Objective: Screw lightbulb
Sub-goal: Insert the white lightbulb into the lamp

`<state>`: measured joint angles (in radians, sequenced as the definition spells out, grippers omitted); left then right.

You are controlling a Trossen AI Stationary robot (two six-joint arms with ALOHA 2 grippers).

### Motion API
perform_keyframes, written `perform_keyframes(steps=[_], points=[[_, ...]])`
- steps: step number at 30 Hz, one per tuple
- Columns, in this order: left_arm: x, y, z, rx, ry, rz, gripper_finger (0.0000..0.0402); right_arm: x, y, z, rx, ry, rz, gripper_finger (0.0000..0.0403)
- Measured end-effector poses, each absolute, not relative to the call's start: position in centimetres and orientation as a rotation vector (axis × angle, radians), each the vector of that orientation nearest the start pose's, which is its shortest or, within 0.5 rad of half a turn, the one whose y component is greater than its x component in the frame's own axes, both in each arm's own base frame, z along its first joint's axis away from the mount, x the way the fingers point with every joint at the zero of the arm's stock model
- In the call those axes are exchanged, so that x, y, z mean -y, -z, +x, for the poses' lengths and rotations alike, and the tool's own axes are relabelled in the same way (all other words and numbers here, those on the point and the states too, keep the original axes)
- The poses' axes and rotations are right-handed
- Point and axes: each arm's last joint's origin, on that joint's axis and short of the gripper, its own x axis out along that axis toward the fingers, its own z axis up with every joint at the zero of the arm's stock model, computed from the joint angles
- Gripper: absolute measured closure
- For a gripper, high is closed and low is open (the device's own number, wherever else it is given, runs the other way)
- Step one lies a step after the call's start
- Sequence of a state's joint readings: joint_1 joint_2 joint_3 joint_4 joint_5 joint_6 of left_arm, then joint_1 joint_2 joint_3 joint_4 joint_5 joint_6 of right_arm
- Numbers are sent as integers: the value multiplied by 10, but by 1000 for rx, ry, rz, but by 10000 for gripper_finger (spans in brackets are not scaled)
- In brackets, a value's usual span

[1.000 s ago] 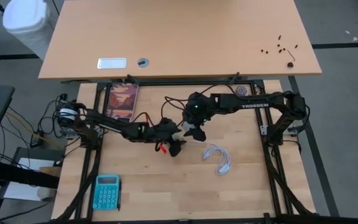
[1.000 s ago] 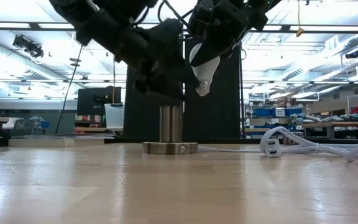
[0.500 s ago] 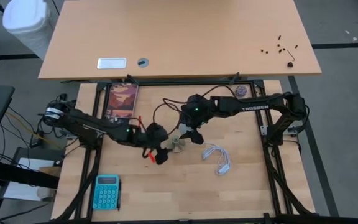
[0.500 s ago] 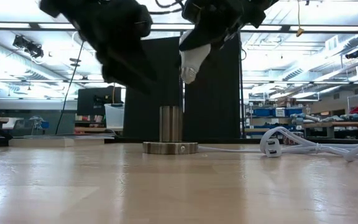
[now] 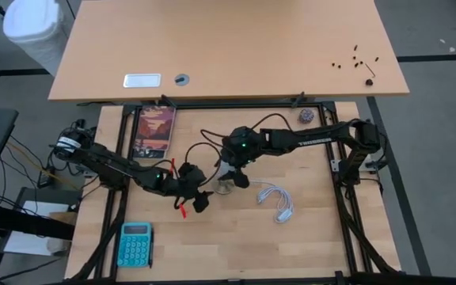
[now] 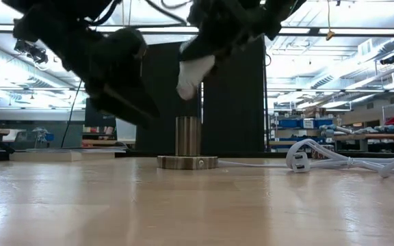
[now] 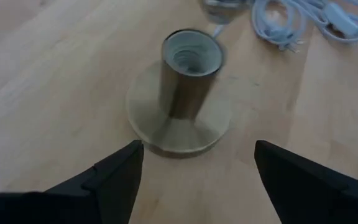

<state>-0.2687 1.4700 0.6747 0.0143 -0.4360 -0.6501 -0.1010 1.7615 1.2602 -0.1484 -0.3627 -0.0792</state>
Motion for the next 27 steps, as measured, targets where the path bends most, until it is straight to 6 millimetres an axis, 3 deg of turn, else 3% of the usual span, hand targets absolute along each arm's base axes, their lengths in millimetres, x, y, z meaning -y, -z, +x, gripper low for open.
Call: perform_keyframes(steps=[10,17,27], points=[[59,-162,265,-562,-445,-417,101,34,-212,398,-688,-245,71,127],[59,-164,267,-532,-445,-456,101,41,-207,398,-706,-240,62,134],[62,-150,280,-493,-427,-475,102,41,-206,396,-724,-267,65,76]])
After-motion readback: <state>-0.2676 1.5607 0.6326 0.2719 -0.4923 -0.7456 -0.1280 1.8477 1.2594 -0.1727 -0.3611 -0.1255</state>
